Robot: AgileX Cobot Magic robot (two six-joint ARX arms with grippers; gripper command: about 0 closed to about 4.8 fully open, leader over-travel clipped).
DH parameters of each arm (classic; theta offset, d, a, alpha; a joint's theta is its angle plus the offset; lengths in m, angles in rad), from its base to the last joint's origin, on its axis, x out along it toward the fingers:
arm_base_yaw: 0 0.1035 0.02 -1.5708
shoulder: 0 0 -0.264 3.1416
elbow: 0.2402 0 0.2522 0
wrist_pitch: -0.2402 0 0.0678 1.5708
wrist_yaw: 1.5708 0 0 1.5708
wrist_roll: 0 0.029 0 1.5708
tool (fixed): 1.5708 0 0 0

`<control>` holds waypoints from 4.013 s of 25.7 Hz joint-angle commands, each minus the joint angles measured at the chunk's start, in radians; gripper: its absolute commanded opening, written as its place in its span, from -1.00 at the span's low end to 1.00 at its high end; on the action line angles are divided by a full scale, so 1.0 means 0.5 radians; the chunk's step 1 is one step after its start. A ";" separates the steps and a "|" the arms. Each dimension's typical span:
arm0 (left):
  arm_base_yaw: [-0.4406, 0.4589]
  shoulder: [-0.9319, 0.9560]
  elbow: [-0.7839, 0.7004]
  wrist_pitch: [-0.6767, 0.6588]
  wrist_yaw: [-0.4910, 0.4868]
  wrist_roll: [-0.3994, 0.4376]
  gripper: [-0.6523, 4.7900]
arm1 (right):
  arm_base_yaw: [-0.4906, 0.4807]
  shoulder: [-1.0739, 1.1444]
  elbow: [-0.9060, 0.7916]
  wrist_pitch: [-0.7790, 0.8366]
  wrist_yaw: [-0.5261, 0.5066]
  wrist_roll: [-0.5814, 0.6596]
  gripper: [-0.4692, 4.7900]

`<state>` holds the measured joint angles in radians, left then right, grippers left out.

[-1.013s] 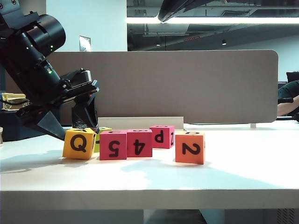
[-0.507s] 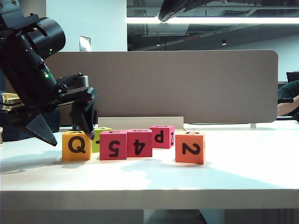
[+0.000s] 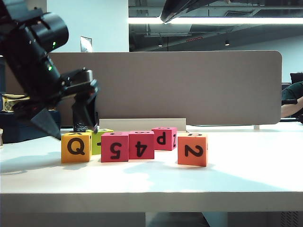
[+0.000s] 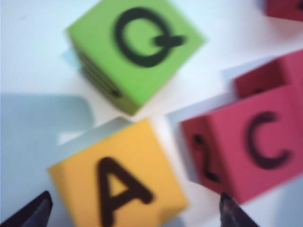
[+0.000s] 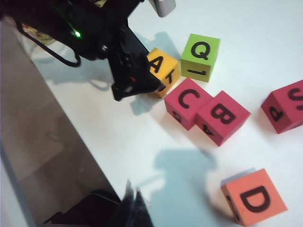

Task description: Select the appropriate blocks from the scattered letter blocks on the table and arrange them in a row to spell out "ABCD".

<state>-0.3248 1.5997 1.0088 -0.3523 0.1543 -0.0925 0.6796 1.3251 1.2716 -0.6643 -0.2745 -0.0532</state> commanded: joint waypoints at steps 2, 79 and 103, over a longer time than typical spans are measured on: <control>-0.001 -0.009 0.196 -0.293 0.099 0.282 1.00 | 0.002 -0.007 0.008 0.011 0.027 -0.006 -0.83; -0.273 0.745 1.141 -0.932 0.111 1.815 0.78 | -0.006 -0.019 0.008 -0.015 0.021 -0.008 -0.83; -0.311 0.781 1.698 -1.078 0.298 0.833 -0.01 | -0.032 -0.037 0.009 -0.007 0.028 -0.008 -0.83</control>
<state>-0.4725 1.9949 1.8553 -0.9344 0.2836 0.4065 0.6666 1.3186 1.2716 -0.6865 -0.2619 -0.0540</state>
